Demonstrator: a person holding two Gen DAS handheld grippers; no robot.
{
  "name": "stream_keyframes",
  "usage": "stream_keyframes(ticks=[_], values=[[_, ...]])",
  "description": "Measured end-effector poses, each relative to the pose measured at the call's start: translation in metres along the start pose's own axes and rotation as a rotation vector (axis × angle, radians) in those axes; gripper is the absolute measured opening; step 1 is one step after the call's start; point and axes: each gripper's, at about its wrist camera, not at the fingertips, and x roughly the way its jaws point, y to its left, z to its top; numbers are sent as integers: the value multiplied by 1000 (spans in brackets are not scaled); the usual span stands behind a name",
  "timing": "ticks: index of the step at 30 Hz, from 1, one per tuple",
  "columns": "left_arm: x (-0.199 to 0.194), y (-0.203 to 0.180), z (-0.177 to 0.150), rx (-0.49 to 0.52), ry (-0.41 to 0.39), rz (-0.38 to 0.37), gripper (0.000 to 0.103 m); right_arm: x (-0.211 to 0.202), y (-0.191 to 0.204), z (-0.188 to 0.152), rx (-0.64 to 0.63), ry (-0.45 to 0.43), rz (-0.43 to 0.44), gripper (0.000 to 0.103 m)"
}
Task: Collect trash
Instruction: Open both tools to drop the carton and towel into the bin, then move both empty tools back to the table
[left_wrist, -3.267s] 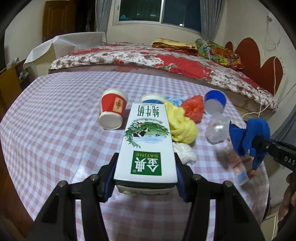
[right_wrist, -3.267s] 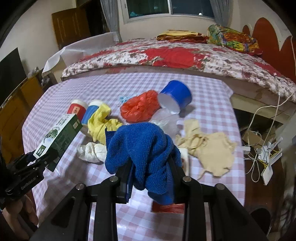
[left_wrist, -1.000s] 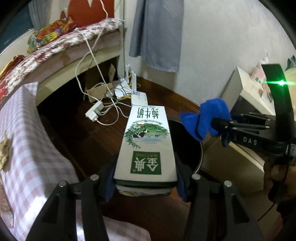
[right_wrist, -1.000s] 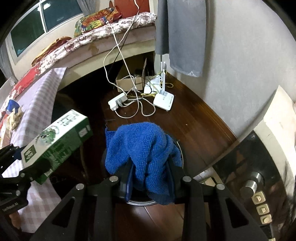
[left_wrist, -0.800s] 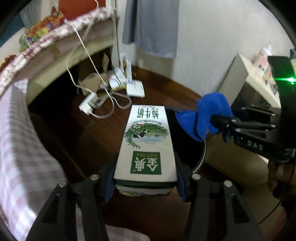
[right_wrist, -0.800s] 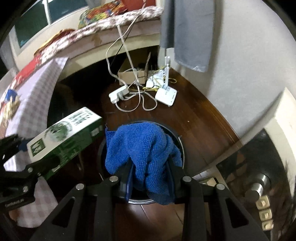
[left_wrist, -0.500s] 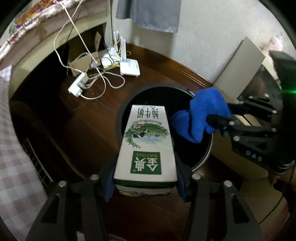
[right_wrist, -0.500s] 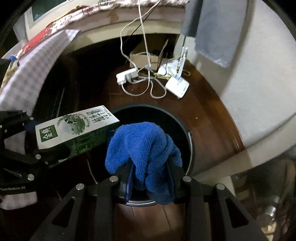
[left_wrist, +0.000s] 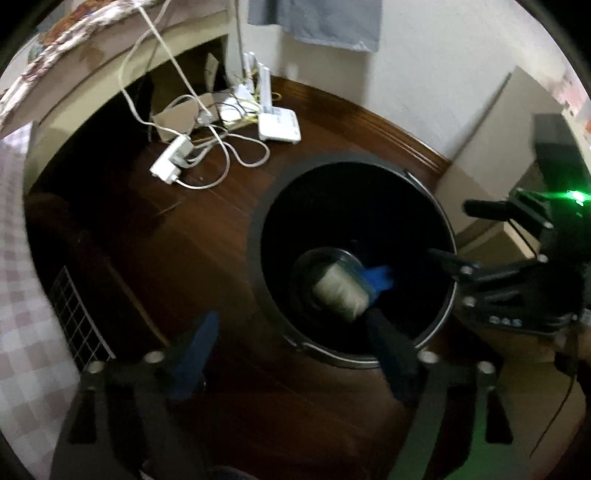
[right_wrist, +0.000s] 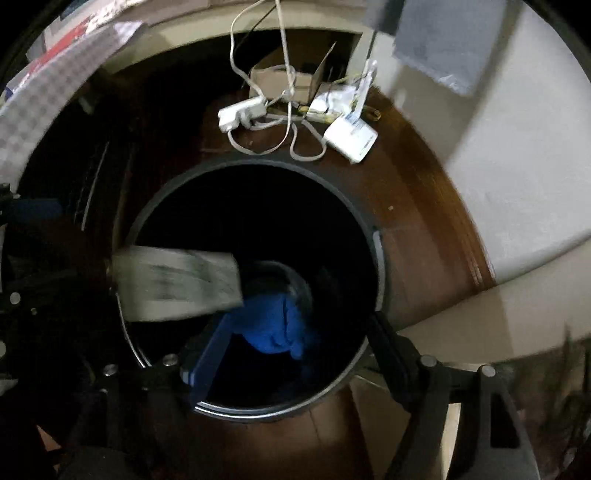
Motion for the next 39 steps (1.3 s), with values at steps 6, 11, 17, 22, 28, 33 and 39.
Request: stream_keyframes(ticks=[6,11,17,22,28,33,39], values=[[-18,8,-8,-43,-84,22,101,-21,-4,-2,34,-19,-14,101],[-24,15,-10,-64,-113,25,101,-34,-6,-1,78,-44,-11,101],[-43,24,-13,-87,-165,46,101,-57,0,-2,81,-70,-44,101],[-73,30,-17,-101,-241,100,102,-84,4,4,101,-139,-44,102],[-101,47,-22,-145,-299,132,102,-121,26,24,79,-235,-30,103],[-127,68,-32,-203,-353,172,102,-148,50,45,80,-309,48,103],[-158,101,-56,-281,-408,227,102,-170,95,64,10,-328,96,103]])
